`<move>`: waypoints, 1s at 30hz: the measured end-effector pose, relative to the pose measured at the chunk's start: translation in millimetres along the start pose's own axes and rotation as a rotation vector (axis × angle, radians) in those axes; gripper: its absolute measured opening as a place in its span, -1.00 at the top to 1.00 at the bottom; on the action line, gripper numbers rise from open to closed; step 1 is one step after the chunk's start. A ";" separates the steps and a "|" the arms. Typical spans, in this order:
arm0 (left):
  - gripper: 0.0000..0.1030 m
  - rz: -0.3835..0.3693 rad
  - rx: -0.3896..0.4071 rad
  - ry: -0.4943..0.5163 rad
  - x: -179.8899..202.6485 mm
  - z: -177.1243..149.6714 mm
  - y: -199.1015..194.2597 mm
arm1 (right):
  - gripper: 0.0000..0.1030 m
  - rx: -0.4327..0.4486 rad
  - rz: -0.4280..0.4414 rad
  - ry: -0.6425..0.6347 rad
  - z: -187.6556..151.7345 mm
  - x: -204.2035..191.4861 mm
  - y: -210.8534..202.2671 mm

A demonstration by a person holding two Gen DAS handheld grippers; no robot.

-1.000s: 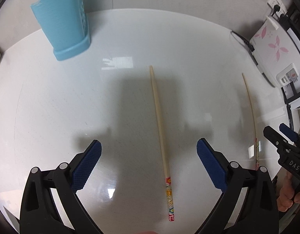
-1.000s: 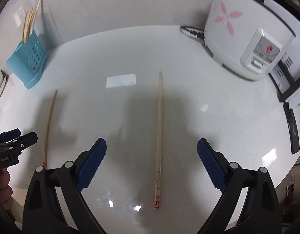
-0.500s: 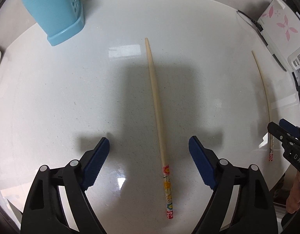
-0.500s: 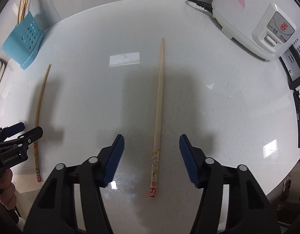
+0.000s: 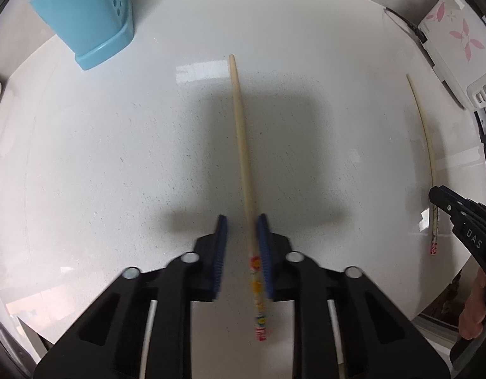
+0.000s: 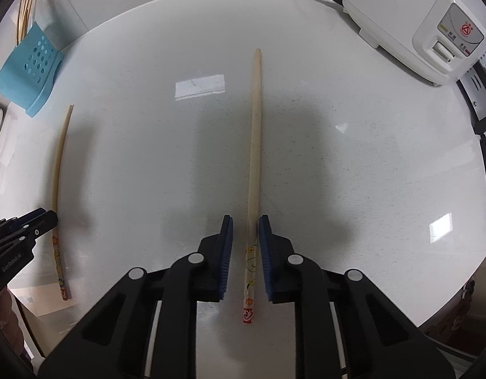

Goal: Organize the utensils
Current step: 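Close the left tool on a patterned chopstick while the right tool grasps its patterned chopstick, then lift both chopsticks and lower the left tool's chopstick into the blue holder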

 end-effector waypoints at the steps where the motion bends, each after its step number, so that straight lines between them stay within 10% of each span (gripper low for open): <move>1: 0.88 -0.001 -0.003 0.003 0.0 -0.3 0.4 | 0.72 0.001 -0.002 0.000 0.5 -0.2 0.3; 30: 0.88 -0.031 0.098 0.003 -20.0 9.3 -32.4 | 0.88 0.097 0.049 0.008 24.6 -13.5 -43.5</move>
Point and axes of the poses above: each gripper's, at about its wrist camera, not at the fingertips, and y roughly the way its jaws point, x to its right, z to its top, the point moved 4 cm from there along y, roughly the way its jaws point, and after that the axes turned 5 degrees about x, right-handed, at the moved point
